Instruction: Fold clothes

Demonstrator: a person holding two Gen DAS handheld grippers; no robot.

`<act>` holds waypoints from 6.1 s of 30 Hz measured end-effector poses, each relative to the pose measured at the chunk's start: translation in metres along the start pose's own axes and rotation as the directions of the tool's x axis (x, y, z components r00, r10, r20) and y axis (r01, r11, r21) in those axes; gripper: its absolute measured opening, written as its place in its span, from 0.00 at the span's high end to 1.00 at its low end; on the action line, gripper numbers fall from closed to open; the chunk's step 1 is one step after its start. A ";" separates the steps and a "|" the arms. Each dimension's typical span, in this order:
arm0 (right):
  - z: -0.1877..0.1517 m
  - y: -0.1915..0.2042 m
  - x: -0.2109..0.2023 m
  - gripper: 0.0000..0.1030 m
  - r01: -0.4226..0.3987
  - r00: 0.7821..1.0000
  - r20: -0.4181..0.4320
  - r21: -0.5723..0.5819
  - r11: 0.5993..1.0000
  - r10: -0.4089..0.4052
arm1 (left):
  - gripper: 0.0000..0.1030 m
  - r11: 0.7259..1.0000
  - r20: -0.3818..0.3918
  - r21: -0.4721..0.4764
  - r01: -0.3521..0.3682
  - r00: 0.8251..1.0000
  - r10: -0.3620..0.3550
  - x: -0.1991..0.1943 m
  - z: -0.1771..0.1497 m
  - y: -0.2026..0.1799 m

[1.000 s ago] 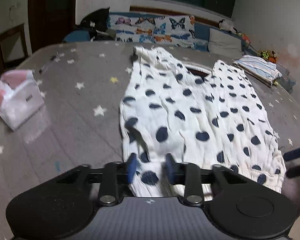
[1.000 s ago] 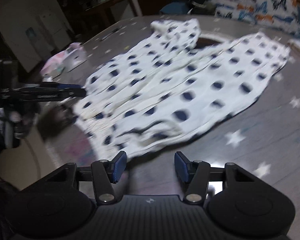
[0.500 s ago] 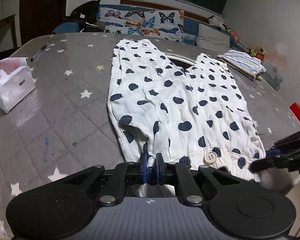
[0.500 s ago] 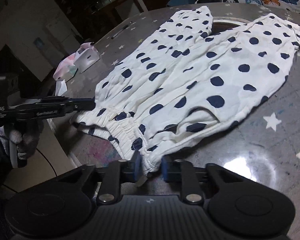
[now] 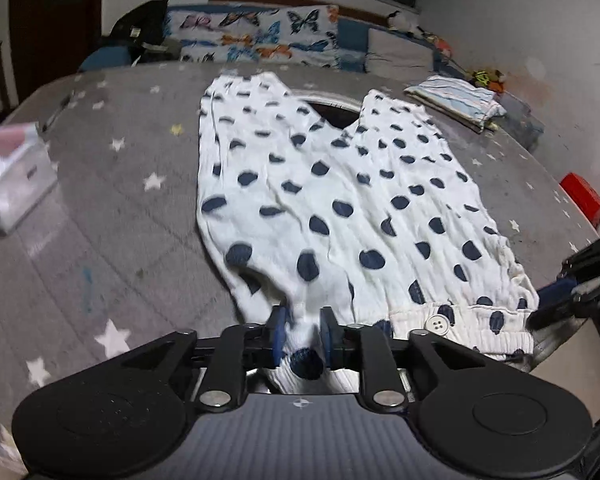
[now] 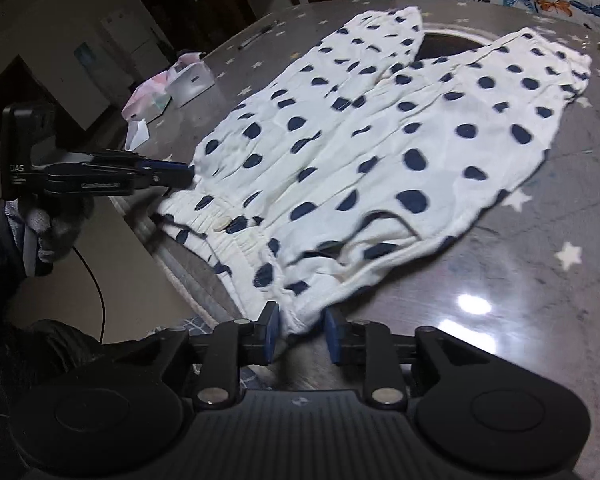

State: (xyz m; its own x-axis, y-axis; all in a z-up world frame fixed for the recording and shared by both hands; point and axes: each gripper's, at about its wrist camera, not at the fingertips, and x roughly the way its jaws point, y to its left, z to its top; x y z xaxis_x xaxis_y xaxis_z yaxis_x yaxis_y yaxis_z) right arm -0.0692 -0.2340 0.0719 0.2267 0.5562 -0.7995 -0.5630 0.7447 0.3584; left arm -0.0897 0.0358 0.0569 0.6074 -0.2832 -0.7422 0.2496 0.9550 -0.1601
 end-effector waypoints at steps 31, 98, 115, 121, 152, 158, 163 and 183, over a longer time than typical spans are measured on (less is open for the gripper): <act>0.083 -0.089 0.044 0.65 0.464 0.866 0.214 -0.004 0.886 -0.452 | 0.67 0.994 0.091 -0.017 -0.105 0.990 0.106 0.119 0.087 0.017; 0.181 -0.200 0.055 0.61 0.506 0.832 0.232 0.058 0.861 -0.505 | 0.62 0.980 0.117 0.007 -0.199 0.974 0.196 0.218 0.198 0.029; 0.200 -0.241 0.060 0.56 0.540 0.802 0.214 0.138 0.830 -0.558 | 0.57 0.972 0.126 -0.061 -0.228 0.964 0.234 0.263 0.241 0.056; 0.200 -0.244 0.062 0.56 0.618 0.745 0.217 0.133 0.775 -0.631 | 0.56 0.952 0.131 -0.076 -0.296 0.944 0.304 0.269 0.247 0.066; 0.098 -0.144 0.026 0.45 0.516 0.851 0.178 -0.105 0.850 -0.495 | 0.45 0.933 0.054 0.263 0.245 0.962 -0.267 0.083 0.037 -0.148; 0.095 -0.165 0.007 0.45 0.516 0.839 0.190 0.016 0.856 -0.510 | 0.36 0.900 0.023 0.360 0.247 0.962 -0.273 0.083 0.005 -0.189; 0.096 -0.190 -0.002 0.45 0.504 0.834 0.191 0.115 0.856 -0.517 | 0.36 0.899 -0.007 0.382 0.216 0.973 -0.231 0.095 -0.007 -0.195; 0.158 -0.277 0.022 0.52 0.452 0.819 0.227 0.310 0.836 -0.527 | 0.73 0.926 -0.039 0.295 0.236 0.971 -0.235 0.099 -0.002 -0.178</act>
State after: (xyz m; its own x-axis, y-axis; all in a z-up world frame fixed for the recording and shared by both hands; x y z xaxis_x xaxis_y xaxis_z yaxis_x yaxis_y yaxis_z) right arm 0.2168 -0.3698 0.0312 0.6628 0.1469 -0.7342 -0.1216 0.9887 0.0880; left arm -0.0753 -0.1618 0.0104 0.5019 -0.4959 -0.7086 0.5967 0.7916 -0.1314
